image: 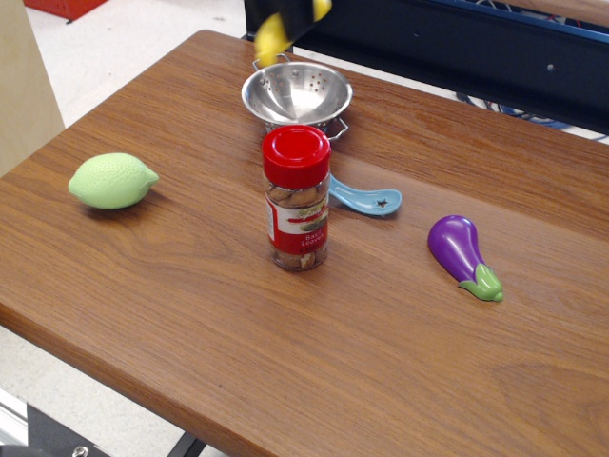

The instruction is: Take banana out of colander

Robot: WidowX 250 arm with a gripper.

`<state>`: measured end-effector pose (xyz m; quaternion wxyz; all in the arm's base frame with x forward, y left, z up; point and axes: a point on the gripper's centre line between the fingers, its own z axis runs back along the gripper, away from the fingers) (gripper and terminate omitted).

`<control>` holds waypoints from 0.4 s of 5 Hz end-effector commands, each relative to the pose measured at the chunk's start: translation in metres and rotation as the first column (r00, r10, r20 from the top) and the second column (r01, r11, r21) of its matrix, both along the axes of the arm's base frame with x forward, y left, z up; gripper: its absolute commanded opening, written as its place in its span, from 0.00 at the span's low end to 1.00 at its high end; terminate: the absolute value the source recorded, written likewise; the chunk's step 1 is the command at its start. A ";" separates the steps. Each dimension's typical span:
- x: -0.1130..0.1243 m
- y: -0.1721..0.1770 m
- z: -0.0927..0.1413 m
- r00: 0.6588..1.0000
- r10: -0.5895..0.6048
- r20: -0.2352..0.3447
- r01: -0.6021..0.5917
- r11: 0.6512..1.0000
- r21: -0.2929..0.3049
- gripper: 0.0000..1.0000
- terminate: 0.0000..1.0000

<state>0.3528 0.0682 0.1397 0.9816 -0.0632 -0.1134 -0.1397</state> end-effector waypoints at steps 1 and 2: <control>-0.042 0.029 0.013 0.995 -0.097 0.010 0.096 0.992 0.076 0.00 0.00; -0.041 0.033 0.005 0.990 -0.137 -0.037 0.141 0.982 0.123 0.00 0.00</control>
